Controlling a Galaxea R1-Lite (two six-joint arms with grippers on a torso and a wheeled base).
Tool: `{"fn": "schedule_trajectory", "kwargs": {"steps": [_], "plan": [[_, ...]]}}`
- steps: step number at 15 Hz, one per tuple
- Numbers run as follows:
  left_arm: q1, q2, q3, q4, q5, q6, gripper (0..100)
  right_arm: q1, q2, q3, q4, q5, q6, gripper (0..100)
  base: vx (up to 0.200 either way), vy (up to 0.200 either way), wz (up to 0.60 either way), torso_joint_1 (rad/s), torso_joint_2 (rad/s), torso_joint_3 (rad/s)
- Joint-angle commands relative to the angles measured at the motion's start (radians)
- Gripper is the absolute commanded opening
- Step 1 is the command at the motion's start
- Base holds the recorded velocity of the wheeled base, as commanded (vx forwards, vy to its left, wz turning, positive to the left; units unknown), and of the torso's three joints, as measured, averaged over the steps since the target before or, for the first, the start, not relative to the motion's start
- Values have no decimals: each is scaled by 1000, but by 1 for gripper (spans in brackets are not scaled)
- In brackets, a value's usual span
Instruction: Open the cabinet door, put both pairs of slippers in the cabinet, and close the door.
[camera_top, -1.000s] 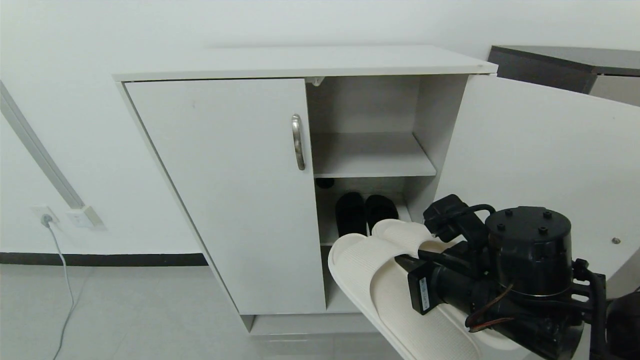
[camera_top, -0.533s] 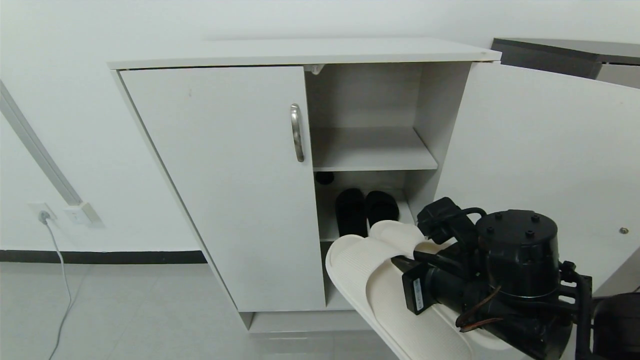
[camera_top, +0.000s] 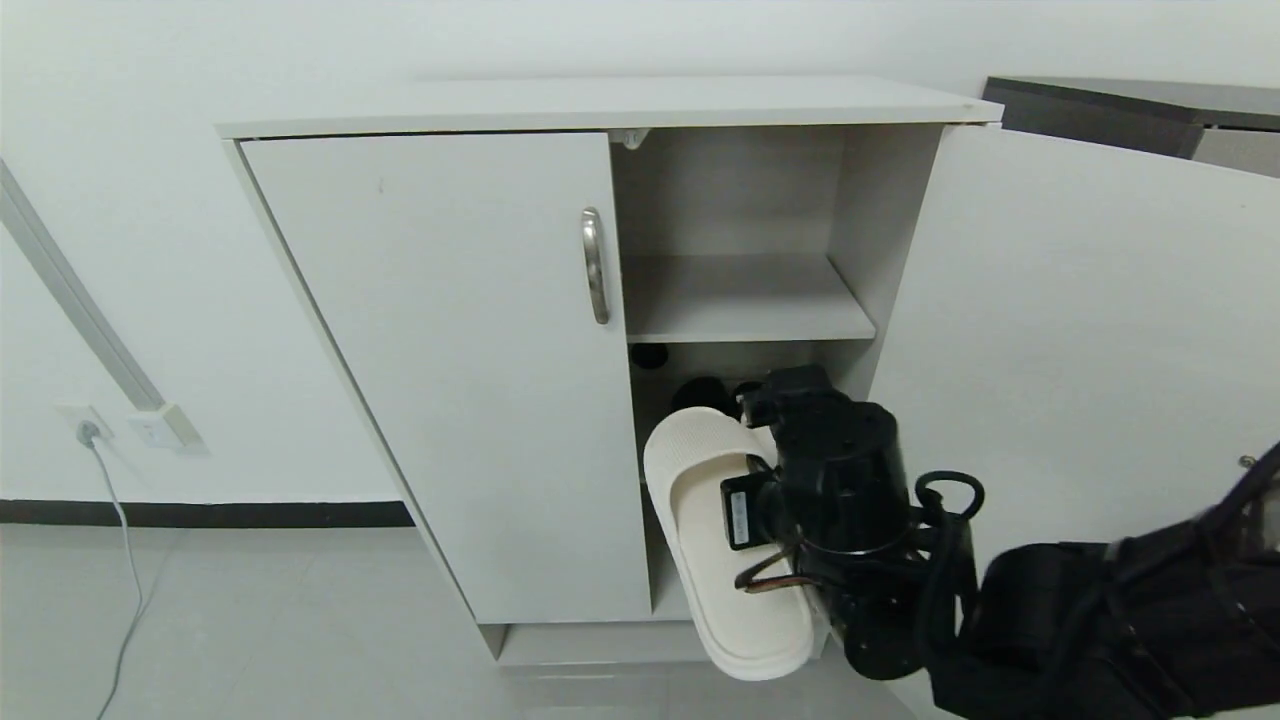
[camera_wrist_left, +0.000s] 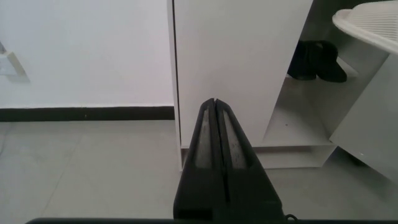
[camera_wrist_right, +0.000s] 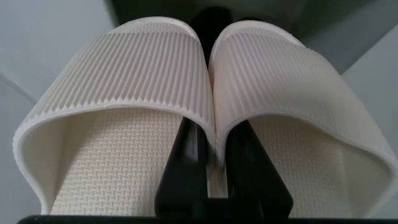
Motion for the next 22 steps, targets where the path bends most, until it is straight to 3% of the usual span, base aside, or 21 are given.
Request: {"fn": "schedule_trajectory", "kwargs": {"steps": [1, 7, 16, 22], "plan": [[0, 1, 0, 1, 1, 0, 0, -10, 64, -190, 137, -79, 42, 0, 0, 0, 0, 0, 0, 0], [0, 1, 0, -1, 2, 0, 0, -44, 44, -418, 359, -114, 39, 0, 0, 0, 0, 0, 0, 0], [0, 1, 0, 1, 1, 0, 0, -43, 24, -431, 356, -112, 9, 0, 0, 0, 0, 0, 0, 0], [0, 1, 0, 1, 1, 0, 0, -43, 26, -429, 356, -112, 6, 0, 200, 0, 0, -1, 0, 3]]}}
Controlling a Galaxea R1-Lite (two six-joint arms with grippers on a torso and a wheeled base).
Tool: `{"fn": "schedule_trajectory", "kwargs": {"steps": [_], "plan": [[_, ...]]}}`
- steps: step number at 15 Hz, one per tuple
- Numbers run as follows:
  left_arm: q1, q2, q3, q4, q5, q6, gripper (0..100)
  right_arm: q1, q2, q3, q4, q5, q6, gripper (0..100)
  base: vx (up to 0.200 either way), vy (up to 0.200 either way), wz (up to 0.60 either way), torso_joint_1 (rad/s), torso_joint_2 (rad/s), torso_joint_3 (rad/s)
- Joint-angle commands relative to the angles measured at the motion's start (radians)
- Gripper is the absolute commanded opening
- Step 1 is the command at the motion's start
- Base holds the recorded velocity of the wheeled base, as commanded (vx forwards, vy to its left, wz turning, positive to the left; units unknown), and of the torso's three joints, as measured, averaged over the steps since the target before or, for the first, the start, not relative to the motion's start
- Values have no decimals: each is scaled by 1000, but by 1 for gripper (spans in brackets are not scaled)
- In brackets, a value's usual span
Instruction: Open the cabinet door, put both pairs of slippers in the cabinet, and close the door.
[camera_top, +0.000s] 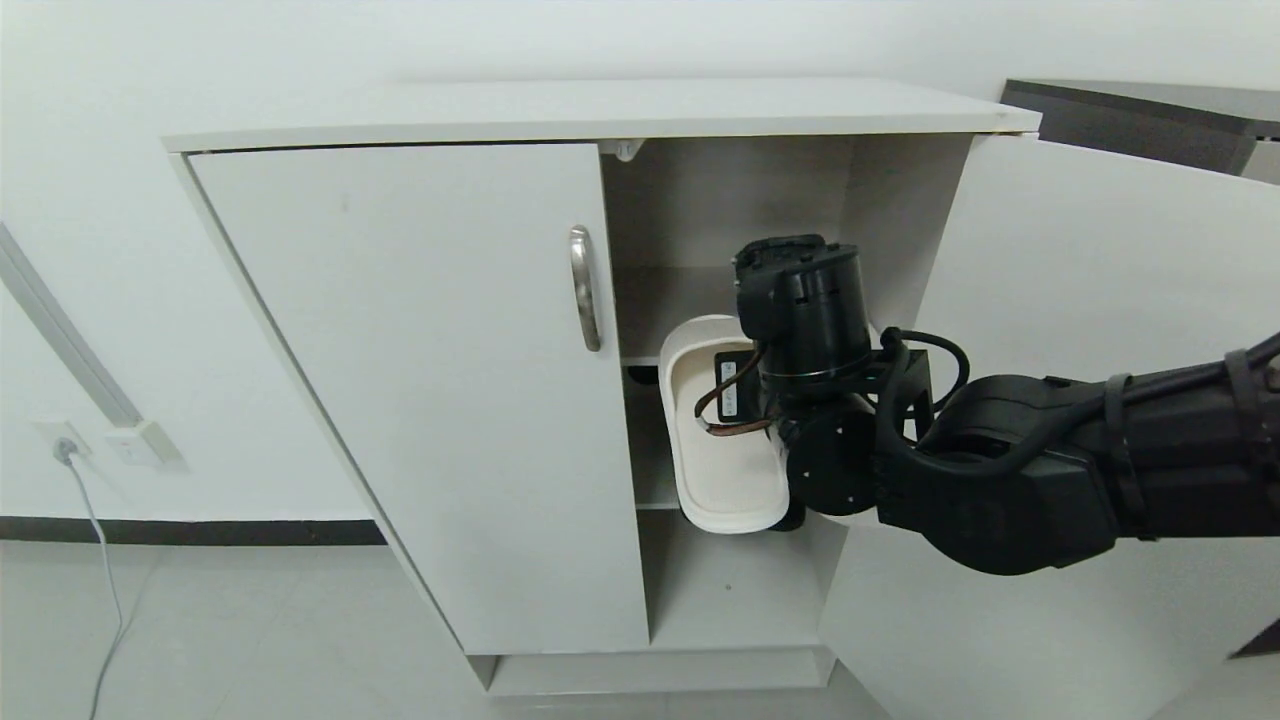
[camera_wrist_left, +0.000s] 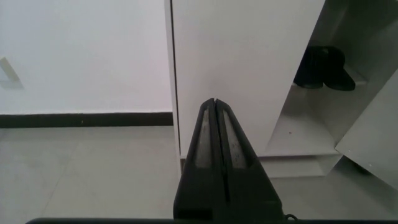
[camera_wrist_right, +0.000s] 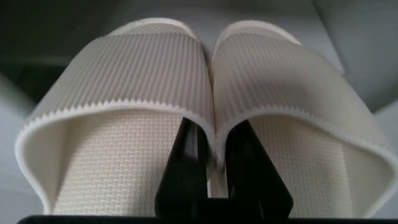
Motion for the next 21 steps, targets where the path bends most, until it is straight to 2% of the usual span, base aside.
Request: {"fn": "schedule_trajectory", "kwargs": {"steps": [1, 5, 11, 15, 18, 21], "plan": [[0, 1, 0, -1, 0, 1, 0, 3, -2, 1, -1, 1, -1, 0, 200, 0, 0, 2, 2, -2], [0, 1, 0, -1, 0, -1, 0, 5, 3, 1, -1, 2, -3, 0, 200, 0, 0, 6, 6, 4], [0, 1, 0, -1, 0, -1, 0, 9, 20, -13, -4, 7, -9, 0, 0, 0, 0, 0, 0, 0], [0, 1, 0, -1, 0, -1, 0, -26, 102, -131, 10, 22, -10, 0, 0, 0, 0, 0, 0, 0], [0, 1, 0, -1, 0, -1, 0, -55, 144, -217, 76, 62, -9, 0, 0, 0, 0, 0, 0, 0], [0, 1, 0, -1, 0, -1, 0, -97, 213, -378, 178, 81, -3, 0, 0, 0, 0, 0, 0, 0]]}}
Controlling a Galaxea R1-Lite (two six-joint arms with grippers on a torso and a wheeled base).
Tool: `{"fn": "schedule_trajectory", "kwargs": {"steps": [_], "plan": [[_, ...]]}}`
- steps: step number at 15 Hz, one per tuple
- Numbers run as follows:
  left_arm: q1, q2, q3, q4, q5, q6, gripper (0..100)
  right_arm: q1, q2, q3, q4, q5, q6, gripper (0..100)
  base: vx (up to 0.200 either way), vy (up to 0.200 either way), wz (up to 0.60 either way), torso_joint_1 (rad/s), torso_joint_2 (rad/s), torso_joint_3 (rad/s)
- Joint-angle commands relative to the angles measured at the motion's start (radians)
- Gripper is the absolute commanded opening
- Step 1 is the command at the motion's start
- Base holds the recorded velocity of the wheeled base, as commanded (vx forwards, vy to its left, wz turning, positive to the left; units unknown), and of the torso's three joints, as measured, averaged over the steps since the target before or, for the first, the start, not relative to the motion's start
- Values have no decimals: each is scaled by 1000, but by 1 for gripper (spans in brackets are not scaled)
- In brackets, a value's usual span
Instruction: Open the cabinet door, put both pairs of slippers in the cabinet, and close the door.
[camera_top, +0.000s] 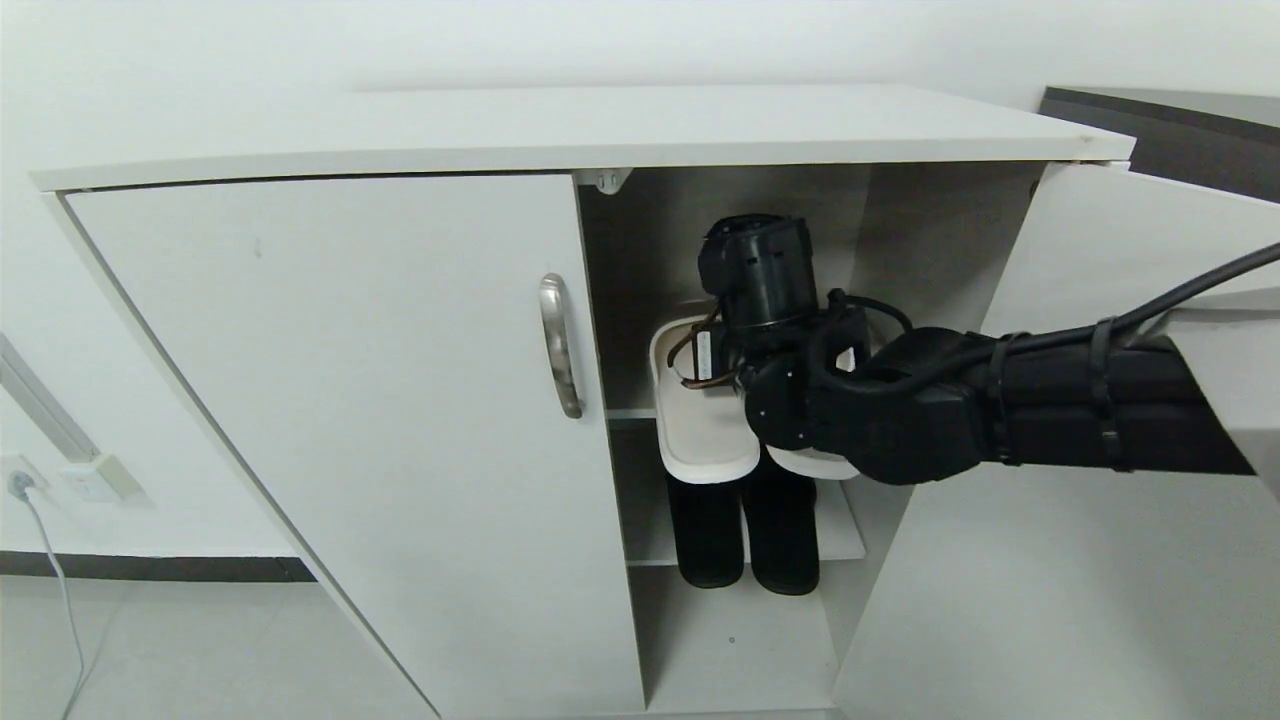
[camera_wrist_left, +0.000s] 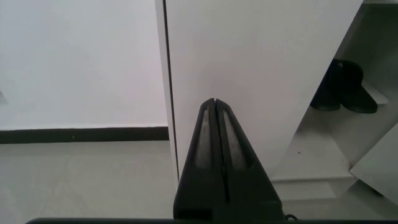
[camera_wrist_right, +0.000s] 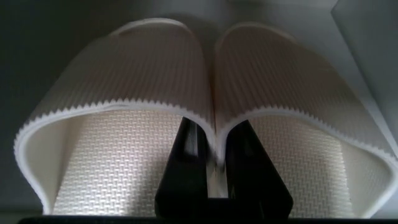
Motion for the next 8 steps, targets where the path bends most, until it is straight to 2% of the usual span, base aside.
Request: {"fn": "schedule_trajectory", "kwargs": {"steps": [1, 5, 8], "plan": [[0, 1, 0, 0, 1, 0, 0, -30, 66, -105, 52, 23, 3, 0, 0, 0, 0, 0, 0, 0], [0, 1, 0, 0, 2, -2, 0, -61, 139, -274, 135, 25, 3, 0, 0, 0, 0, 0, 0, 0], [0, 1, 0, 0, 2, -2, 0, -70, 165, -275, 142, 25, 3, 0, 0, 0, 0, 0, 0, 0]]}}
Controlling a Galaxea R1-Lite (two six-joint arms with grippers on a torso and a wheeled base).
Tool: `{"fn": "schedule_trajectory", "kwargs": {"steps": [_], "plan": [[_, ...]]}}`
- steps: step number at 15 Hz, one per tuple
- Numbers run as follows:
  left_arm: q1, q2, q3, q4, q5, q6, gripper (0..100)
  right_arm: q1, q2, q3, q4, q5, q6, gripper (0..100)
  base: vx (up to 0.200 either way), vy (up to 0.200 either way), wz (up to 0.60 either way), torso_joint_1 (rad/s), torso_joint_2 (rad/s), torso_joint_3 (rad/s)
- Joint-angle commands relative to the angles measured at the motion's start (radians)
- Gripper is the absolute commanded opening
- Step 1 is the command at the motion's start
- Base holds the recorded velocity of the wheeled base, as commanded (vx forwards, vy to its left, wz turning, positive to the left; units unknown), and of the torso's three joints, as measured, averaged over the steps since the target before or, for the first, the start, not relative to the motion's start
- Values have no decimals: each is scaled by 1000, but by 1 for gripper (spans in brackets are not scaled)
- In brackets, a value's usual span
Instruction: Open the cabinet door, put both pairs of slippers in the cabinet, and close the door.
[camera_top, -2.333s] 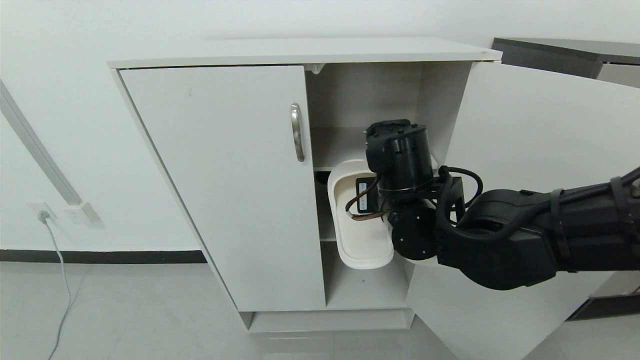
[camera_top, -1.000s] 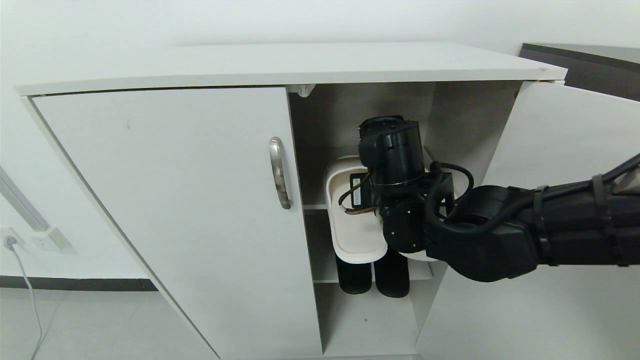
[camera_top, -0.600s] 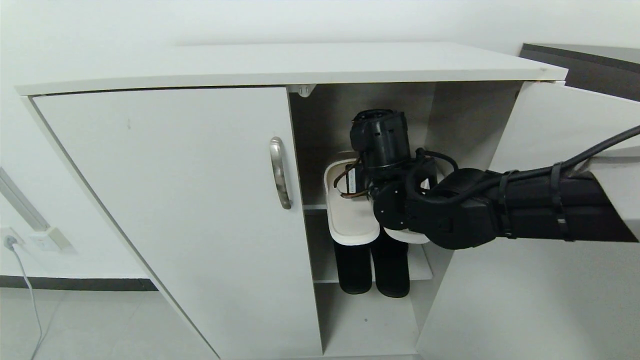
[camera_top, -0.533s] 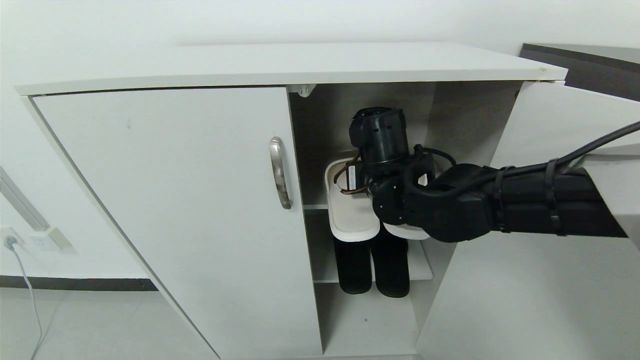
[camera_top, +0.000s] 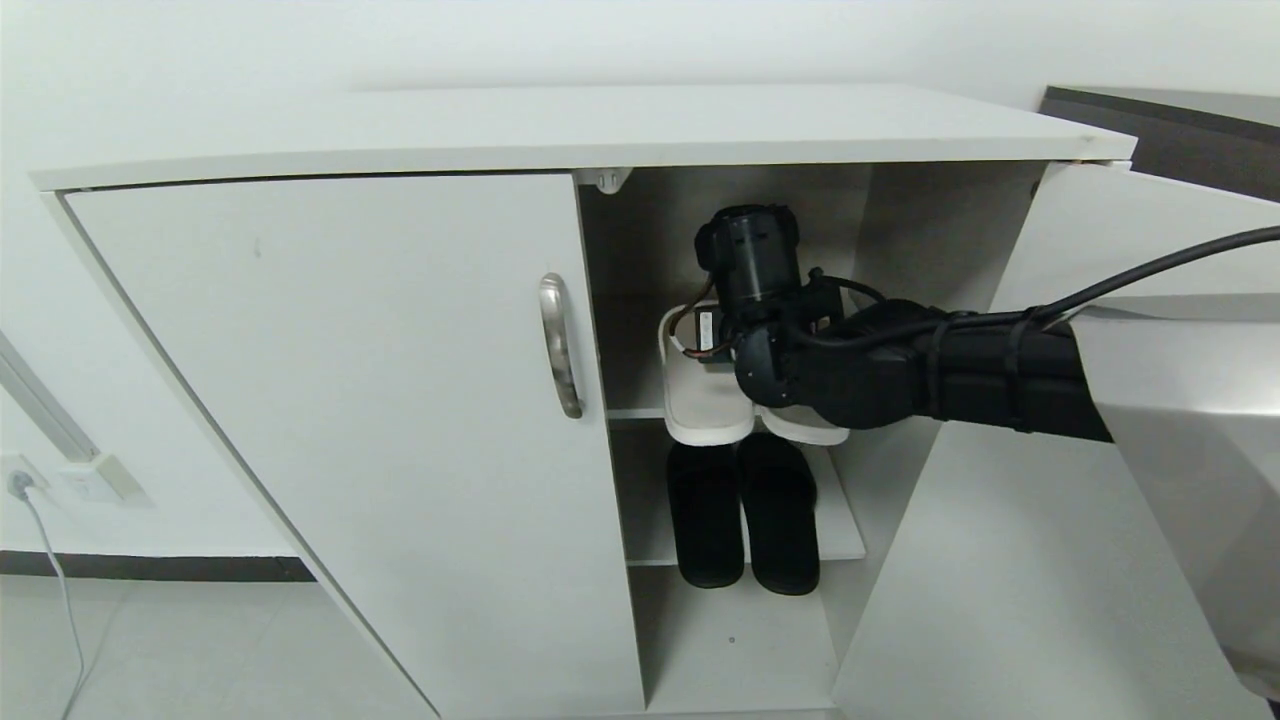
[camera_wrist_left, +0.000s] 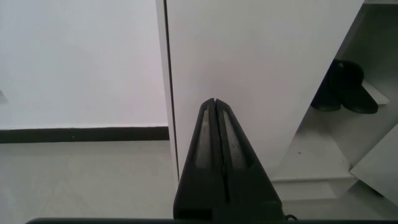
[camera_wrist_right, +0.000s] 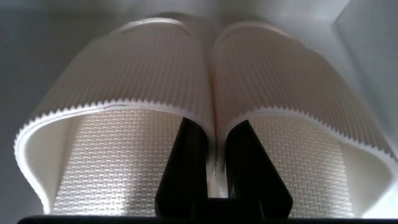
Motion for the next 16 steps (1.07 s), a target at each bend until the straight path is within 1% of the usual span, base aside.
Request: {"fn": "schedule_trajectory", "kwargs": {"steps": [1, 4, 5, 13, 16], "plan": [[0, 1, 0, 0, 0, -1, 0, -7, 26, -8, 0, -1, 0, 0, 0, 0, 0, 0, 0, 0], [0, 1, 0, 0, 0, -1, 0, -11, 29, -8, -1, -1, 0, 0, 0, 0, 0, 0, 0, 0], [0, 1, 0, 0, 0, -1, 0, -11, 29, -8, -1, -1, 0, 100, 0, 0, 0, 0, 0, 0], [0, 1, 0, 0, 0, -1, 0, -5, 17, -8, 2, -1, 0, 100, 0, 0, 0, 0, 0, 0], [0, 1, 0, 0, 0, -1, 0, 16, -18, -8, -1, -5, 0, 100, 0, 0, 0, 0, 0, 0]]}}
